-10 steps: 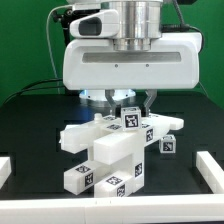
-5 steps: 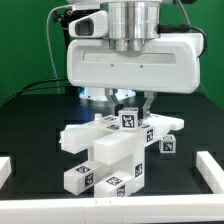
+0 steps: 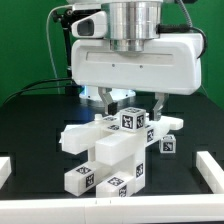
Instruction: Assemble chair
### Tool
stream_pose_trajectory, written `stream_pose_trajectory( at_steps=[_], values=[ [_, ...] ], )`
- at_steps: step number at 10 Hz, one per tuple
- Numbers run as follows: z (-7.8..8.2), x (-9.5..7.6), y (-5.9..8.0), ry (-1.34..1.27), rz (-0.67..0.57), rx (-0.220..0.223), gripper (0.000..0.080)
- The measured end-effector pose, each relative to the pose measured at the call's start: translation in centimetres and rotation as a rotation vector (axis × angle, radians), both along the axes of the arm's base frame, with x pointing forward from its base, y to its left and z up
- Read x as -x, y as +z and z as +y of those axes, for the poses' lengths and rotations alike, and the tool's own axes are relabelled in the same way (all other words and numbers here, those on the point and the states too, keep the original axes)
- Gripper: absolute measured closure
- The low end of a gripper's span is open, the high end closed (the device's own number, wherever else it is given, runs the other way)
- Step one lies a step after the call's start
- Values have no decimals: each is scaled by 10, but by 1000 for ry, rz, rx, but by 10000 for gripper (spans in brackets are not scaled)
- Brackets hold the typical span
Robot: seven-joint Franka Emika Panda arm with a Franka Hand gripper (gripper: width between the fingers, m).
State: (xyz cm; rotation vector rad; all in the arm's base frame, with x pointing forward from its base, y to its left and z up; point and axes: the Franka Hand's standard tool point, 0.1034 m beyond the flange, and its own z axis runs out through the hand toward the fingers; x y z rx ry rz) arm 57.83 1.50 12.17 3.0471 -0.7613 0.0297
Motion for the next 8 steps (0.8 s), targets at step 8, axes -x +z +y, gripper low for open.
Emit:
stream_pose_trajectory(
  at_steps=[8],
  values=[
    [-5,-3,2,831,26,37,150]
  ],
)
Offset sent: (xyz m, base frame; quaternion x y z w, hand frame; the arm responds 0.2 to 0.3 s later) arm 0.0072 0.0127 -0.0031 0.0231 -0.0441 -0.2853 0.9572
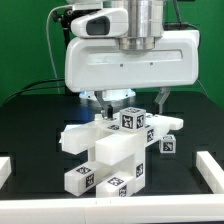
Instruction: Assemble chair
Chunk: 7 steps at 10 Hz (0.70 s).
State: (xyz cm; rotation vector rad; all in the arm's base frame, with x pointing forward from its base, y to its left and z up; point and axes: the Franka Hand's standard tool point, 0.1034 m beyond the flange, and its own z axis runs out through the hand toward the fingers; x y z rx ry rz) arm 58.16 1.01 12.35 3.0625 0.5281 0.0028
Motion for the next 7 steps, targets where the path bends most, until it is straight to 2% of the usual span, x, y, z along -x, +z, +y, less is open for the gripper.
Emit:
stream_pose_trajectory(
  at_steps=[2,4,5,6,7],
  values=[
    [-3,-4,0,212,9,25,150],
    [-3,-4,0,184,8,25,177],
    [-3,-4,0,172,8,25,350],
    [-3,-4,0,123,5,23,350],
    [-3,-4,0,25,1,22,520]
  ],
)
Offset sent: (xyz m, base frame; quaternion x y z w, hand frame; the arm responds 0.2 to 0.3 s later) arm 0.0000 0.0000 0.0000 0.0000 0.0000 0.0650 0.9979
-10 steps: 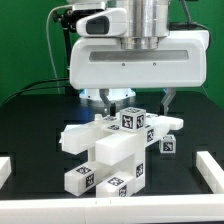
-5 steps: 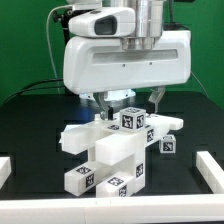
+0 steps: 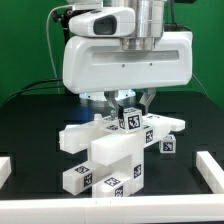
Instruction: Assemble chair
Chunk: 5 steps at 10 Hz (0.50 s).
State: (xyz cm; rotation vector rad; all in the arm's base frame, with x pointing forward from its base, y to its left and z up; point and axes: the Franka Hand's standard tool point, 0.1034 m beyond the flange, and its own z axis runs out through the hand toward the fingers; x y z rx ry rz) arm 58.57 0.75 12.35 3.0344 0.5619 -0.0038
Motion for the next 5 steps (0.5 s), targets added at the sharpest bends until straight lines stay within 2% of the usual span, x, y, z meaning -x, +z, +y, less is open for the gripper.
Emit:
stream_pose_trajectory(
  at_steps=[5],
  values=[
    [0,0,0,-350,-19,-3,518]
  ],
)
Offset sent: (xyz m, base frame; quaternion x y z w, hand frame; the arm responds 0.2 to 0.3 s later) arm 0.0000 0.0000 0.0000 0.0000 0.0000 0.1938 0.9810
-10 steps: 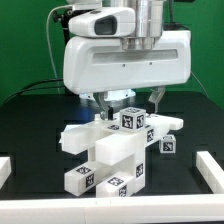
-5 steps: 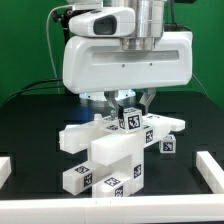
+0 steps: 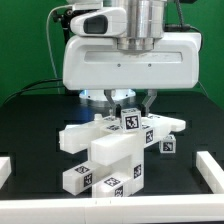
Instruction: Assemble chair
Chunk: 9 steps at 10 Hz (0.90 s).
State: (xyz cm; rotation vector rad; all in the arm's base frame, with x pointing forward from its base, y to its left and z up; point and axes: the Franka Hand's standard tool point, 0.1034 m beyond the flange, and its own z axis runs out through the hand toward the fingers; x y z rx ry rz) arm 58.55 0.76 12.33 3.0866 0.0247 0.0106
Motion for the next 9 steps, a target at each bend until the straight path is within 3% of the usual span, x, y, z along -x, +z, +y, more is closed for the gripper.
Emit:
stream_pose_trajectory(
  at_steps=[4,9],
  values=[
    [0,0,0,-320,-16,-5,518],
    [1,0,-1,-786,-29,-48,518]
  ],
)
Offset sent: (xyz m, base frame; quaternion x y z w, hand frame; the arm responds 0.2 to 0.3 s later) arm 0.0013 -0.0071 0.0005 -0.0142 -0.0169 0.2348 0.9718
